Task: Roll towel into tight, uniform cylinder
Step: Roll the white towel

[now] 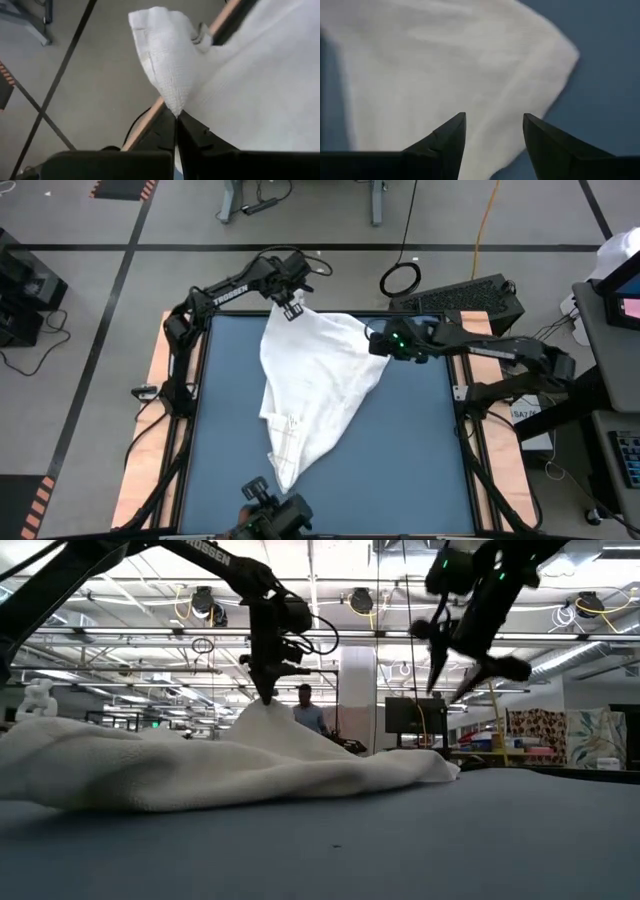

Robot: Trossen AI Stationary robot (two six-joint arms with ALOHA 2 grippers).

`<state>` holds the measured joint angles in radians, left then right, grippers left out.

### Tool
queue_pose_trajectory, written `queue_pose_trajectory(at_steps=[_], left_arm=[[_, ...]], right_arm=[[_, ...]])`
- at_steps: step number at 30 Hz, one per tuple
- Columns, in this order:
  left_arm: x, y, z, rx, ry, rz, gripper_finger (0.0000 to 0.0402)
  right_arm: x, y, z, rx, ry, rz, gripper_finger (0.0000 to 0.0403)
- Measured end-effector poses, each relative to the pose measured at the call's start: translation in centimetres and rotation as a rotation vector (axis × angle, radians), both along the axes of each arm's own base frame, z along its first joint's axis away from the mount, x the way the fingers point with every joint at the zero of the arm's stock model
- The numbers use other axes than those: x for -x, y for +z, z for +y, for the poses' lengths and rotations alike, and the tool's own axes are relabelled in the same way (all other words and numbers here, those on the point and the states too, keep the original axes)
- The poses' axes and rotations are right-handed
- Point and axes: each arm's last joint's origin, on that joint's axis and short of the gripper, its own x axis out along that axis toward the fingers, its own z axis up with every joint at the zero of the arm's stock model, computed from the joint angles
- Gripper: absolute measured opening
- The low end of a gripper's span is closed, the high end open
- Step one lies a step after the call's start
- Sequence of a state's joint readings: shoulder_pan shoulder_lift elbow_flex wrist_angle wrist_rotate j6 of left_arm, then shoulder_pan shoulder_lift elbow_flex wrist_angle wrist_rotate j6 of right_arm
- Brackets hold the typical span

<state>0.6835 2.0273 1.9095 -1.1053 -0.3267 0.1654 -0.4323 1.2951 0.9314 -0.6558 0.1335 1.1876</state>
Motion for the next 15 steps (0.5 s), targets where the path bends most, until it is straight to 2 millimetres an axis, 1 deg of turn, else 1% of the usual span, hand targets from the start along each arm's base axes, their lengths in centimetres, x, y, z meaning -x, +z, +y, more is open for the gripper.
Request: queue_pose_trajectory(at_steps=[4, 7, 10, 15], left_arm=[[-0.2, 2.0, -2.0, -0.016, -0.043, -0.037, 0.001], [-0.3, 3.3, -2.9, -0.045, -0.062, -0.076, 0.001], [-0.4, 3.8, -3.4, -0.057, -0.066, -0.097, 0.001], [-0.4, 3.8, -3.5, -0.039, -0.058, -0.113, 0.0011]], right_arm=[[-0.1, -2.5, -2.0, -0.053, -0.05, 0.12, 0.0187], [0.0, -4.3, -3.1, -0.108, -0.069, 0.207, 0.0187], [-0.3, -5.9, -4.0, -0.156, -0.043, 0.246, 0.0187], [-1.4, -8.1, -5.0, -0.193, -0.026, 0.233, 0.0187]])
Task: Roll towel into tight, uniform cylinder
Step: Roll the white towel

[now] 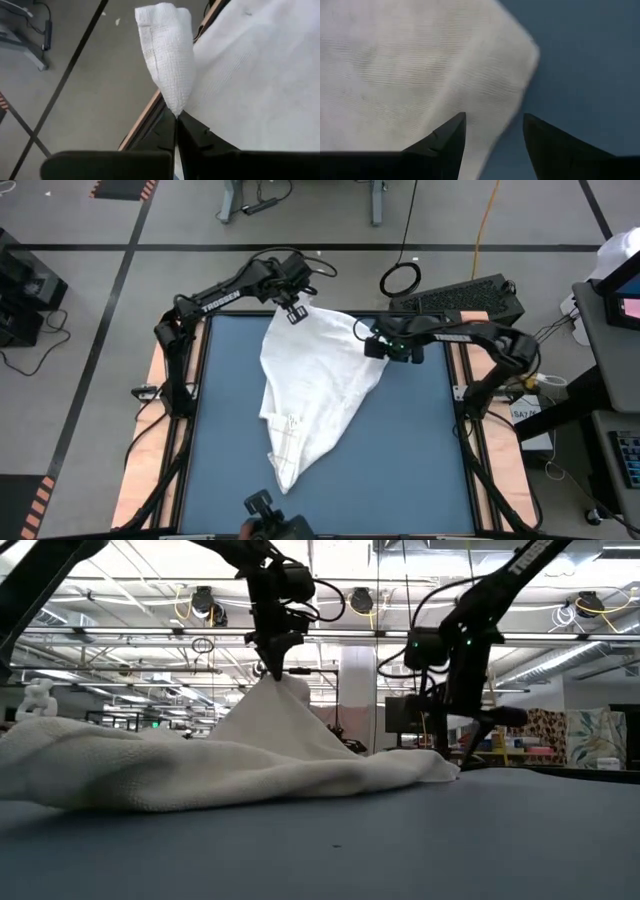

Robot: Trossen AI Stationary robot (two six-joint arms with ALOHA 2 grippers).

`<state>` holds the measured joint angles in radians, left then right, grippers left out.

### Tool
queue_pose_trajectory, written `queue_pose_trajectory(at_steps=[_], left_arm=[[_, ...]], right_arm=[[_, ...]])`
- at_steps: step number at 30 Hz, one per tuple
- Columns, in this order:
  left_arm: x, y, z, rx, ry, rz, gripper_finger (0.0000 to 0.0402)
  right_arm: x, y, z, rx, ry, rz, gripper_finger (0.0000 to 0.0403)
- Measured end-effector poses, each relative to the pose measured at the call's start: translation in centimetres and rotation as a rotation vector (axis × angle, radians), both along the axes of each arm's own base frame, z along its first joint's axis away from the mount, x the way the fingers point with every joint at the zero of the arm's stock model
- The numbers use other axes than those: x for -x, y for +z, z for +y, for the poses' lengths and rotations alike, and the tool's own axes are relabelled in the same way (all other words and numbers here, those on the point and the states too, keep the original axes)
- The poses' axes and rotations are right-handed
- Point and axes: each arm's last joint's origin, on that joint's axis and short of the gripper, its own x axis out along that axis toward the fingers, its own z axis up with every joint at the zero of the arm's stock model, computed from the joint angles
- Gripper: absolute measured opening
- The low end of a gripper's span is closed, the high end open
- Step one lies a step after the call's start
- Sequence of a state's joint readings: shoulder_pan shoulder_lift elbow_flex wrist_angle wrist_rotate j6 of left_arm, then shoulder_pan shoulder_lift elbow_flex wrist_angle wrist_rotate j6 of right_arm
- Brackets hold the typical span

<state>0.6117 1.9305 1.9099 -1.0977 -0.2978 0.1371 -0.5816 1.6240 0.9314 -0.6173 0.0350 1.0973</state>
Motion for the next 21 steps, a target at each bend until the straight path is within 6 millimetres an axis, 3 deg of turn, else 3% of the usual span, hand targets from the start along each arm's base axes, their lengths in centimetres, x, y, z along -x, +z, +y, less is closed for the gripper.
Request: queue_pose_trajectory(at_steps=[5, 9, 12, 17, 21], left_arm=[[0.1, -0.1, -0.1, 0.014, -0.002, 0.011, 0.0011], [0.2, -0.1, -0.2, 0.023, -0.002, 0.022, 0.0011], [0.1, -0.1, -0.4, 0.026, -0.008, 0.022, 0.0011], [0.0, -0.1, -0.6, 0.027, -0.014, 0.023, 0.0011], [-0.1, -0.1, -0.6, 0.028, -0.015, 0.022, 0.0011]], right_arm=[[-0.5, -1.4, -0.3, -0.025, 0.014, 0.016, 0.0187], [-1.3, -1.3, -0.7, 0.034, 0.114, -0.048, 0.0179], [-1.6, -1.1, -0.9, 0.06, 0.133, -0.086, 0.0139], [-1.8, -1.0, -0.9, 0.048, 0.156, -0.116, 0.0027], [-1.9, 0.2, -0.1, 0.037, 0.204, -0.172, 0.0014]])
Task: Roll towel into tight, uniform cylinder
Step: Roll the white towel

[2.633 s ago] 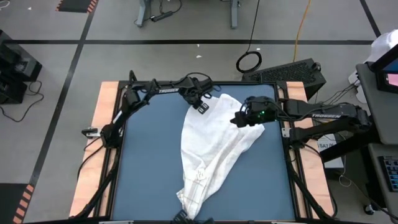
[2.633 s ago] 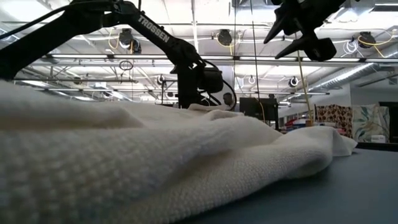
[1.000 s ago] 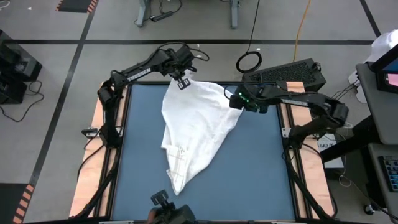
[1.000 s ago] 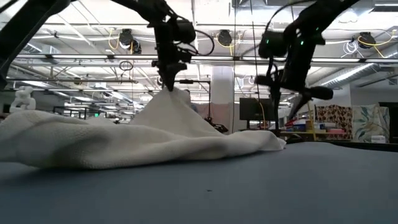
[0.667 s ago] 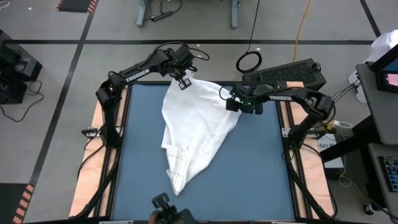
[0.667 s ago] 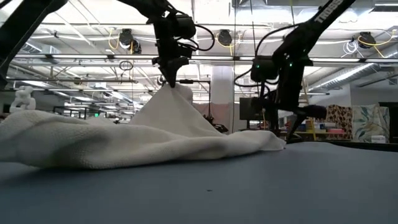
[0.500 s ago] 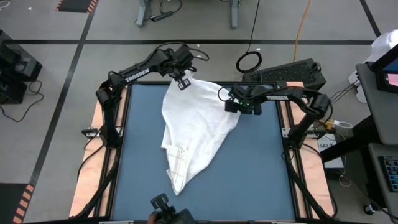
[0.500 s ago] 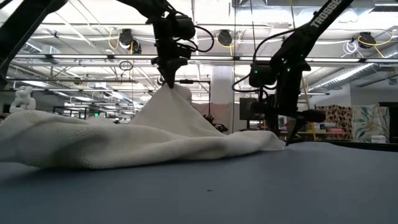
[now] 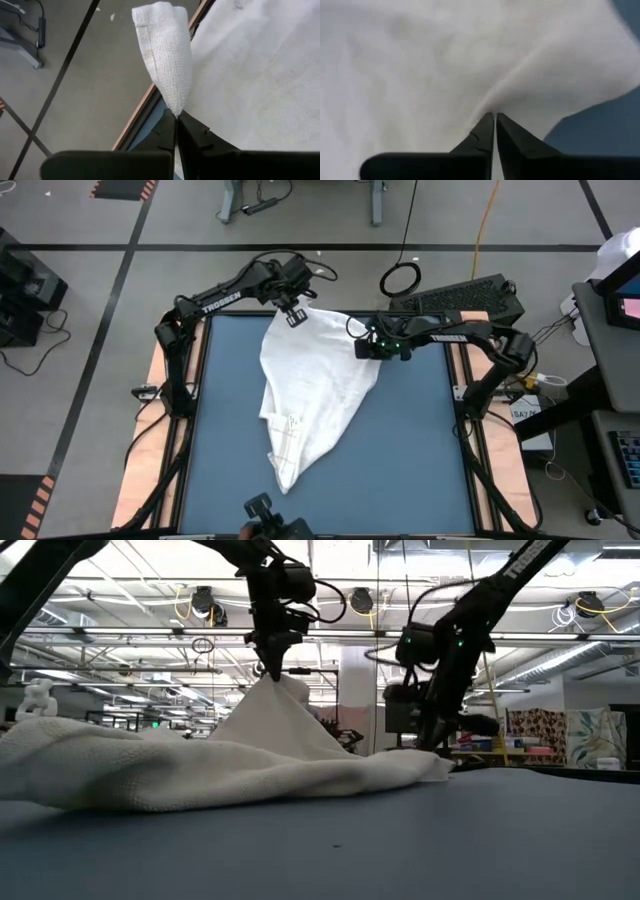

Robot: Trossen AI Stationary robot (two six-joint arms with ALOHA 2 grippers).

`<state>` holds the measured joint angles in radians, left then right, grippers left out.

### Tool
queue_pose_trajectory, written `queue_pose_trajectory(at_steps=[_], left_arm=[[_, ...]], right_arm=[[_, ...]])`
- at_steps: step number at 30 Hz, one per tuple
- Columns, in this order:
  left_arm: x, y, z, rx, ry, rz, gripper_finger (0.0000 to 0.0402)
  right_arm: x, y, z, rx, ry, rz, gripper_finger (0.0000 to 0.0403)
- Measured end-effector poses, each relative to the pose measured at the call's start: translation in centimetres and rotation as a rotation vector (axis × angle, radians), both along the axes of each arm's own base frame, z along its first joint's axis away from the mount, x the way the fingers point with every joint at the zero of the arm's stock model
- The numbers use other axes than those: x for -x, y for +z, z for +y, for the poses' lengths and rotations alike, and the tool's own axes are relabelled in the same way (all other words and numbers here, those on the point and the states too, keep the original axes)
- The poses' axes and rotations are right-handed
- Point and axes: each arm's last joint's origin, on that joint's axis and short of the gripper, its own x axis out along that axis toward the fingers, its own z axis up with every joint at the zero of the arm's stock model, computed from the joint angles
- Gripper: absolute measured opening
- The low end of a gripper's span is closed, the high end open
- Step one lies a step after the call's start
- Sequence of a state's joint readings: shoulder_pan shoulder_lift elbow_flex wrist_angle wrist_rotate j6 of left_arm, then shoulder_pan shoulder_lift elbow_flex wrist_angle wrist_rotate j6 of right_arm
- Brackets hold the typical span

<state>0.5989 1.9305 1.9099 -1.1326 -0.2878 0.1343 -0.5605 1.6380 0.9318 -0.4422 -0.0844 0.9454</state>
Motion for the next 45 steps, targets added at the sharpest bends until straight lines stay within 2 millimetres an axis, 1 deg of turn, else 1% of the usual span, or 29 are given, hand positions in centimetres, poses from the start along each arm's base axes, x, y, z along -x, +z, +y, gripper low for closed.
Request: queue_pose_trajectory(at_steps=[1, 4, 6, 8, 10, 13, 15, 18, 20, 23, 25, 28, 31, 34, 36, 39, 41, 45], left_arm=[[0.0, 0.0, 0.0, 0.0, 0.001, -0.001, 0.0011], [0.0, 0.0, 0.0, 0.0, 0.003, -0.001, 0.0011], [0.0, 0.0, 0.0, 0.001, 0.008, -0.005, 0.0011], [0.0, 0.0, 0.0, 0.004, 0.021, -0.015, 0.0011], [0.0, 0.0, 0.0, 0.009, 0.027, -0.023, 0.0011], [-0.1, 0.0, -0.1, 0.013, 0.037, -0.029, 0.0011], [-0.1, 0.0, -0.2, 0.018, 0.034, -0.021, 0.0011], [-0.1, -0.1, -0.5, 0.025, 0.029, -0.01, 0.0011], [-0.2, -0.1, -0.5, 0.025, 0.027, -0.01, 0.0011], [-0.3, -0.1, -0.7, 0.024, 0.023, -0.011, 0.0011], [-0.4, -0.1, -0.7, 0.021, 0.022, -0.015, 0.0011], [-0.4, -0.1, -0.7, 0.02, 0.022, -0.017, 0.0011], [-0.4, -0.1, -0.7, 0.019, 0.022, -0.017, 0.0011], [-0.4, -0.1, -0.7, 0.019, 0.022, -0.017, 0.0011], [-0.4, -0.1, -0.7, 0.019, 0.023, -0.017, 0.0011], [-0.5, -0.1, -0.8, 0.019, 0.019, -0.017, 0.0011], [-0.5, -0.1, -0.9, 0.019, 0.018, -0.017, 0.0011], [-0.7, 0.0, -1.0, 0.015, 0.013, -0.024, 0.0011]], right_arm=[[0.2, 0.4, 0.3, 0.006, -0.004, 0.011, 0.0015], [1.2, 1.1, 1.0, 0.008, -0.086, 0.088, 0.0013], [1.9, 1.5, 0.5, 0.015, -0.133, 0.104, 0.0013], [2.6, 1.6, -0.2, 0.004, -0.183, 0.112, 0.0023], [3.3, 1.4, -1.1, -0.011, -0.234, 0.123, 0.0041], [4.2, 0.9, -2.6, -0.029, -0.282, 0.121, 0.0082], [4.8, 0.7, -3.2, -0.038, -0.291, 0.135, 0.0111], [5.0, 0.3, -3.7, -0.04, -0.279, 0.14, 0.0146], [5.0, -0.1, -3.9, -0.044, -0.263, 0.152, 0.0161], [4.7, -1.2, -4.0, -0.074, -0.252, 0.171, 0.0168], [4.0, -1.8, -4.0, -0.076, -0.231, 0.151, 0.0164], [2.9, -1.6, -4.0, -0.04, -0.199, 0.074, 0.014], [2.0, -1.4, -3.8, -0.013, -0.202, 0.015, 0.0094], [1.0, -1.0, -3.7, 0.011, -0.166, -0.067, 0.0032], [0.5, -0.6, -3.4, 0.011, -0.147, -0.11, 0.001], [-0.6, 1.0, -2.5, 0.039, -0.12, -0.149, 0.0011], [-1.3, 1.8, -1.6, 0.065, -0.095, -0.156, 0.0005], [-2.2, 2.0, -0.3, 0.069, -0.07, -0.139, 0.0007]])
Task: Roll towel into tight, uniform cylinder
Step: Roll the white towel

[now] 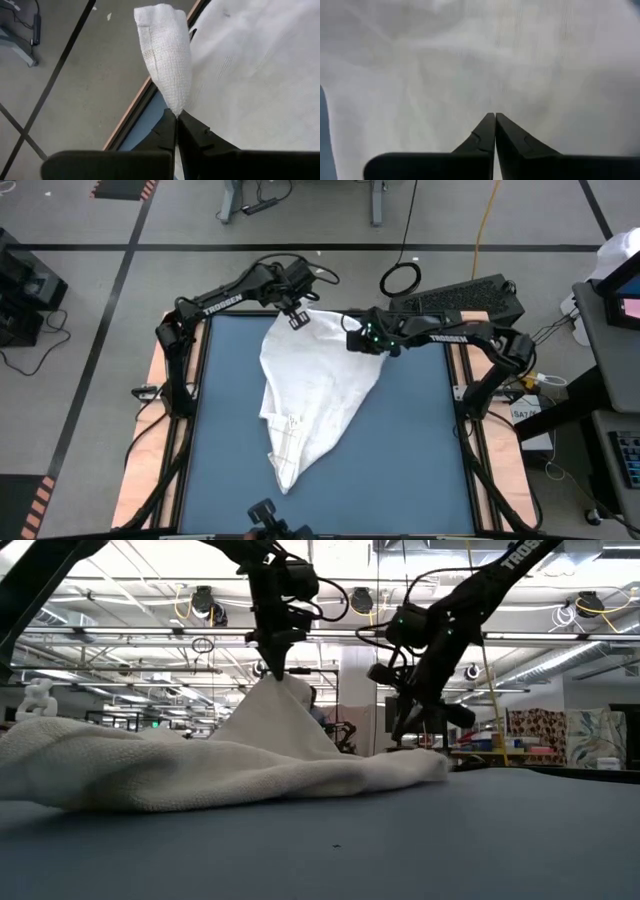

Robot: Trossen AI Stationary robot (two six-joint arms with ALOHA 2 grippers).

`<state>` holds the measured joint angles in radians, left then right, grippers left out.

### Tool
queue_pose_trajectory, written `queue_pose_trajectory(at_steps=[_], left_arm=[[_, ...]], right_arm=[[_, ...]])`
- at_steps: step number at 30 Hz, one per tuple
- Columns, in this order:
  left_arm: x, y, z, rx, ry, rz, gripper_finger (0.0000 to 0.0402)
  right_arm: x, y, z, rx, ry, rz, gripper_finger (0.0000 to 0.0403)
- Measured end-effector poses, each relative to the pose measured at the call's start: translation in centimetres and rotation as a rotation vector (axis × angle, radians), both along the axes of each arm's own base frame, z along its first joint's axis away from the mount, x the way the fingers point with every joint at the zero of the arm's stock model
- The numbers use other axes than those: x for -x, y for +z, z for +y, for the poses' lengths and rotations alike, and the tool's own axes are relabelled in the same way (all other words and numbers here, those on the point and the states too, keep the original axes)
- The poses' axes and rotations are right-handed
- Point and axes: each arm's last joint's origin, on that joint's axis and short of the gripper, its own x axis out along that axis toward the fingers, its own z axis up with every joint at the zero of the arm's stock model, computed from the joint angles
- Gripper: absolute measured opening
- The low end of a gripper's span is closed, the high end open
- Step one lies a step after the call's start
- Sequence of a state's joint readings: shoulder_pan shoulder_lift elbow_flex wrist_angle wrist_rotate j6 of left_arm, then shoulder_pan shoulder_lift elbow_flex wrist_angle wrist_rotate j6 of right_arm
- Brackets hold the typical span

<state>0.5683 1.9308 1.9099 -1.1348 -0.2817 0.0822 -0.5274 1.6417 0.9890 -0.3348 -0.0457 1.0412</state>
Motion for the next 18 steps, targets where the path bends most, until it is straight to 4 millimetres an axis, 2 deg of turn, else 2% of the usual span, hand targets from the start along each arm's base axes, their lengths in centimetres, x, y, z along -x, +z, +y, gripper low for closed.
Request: queue_pose_trajectory(at_steps=[3, 6, 13, 18], left_arm=[[-0.1, 0.0, -0.1, 0.0, -0.001, -0.002, 0.0011], [-0.1, 0.0, -0.1, 0.002, -0.002, -0.001, 0.0011], [0.1, -0.2, -0.4, 0.042, 0.034, 0.005, 0.0011], [-0.1, -0.2, -0.8, 0.051, 0.021, 0.0, 0.0011]], right_arm=[[-0.3, -0.2, 0.5, 0.006, 0.018, 0.019, 0.002], [0.3, -0.3, 0.7, -0.02, 0.018, 0.067, 0.0041], [4.2, 1.4, -0.2, -0.042, -0.106, 0.218, 0.0112], [5.9, 1.2, -1.6, -0.022, -0.146, 0.271, 0.0159]])
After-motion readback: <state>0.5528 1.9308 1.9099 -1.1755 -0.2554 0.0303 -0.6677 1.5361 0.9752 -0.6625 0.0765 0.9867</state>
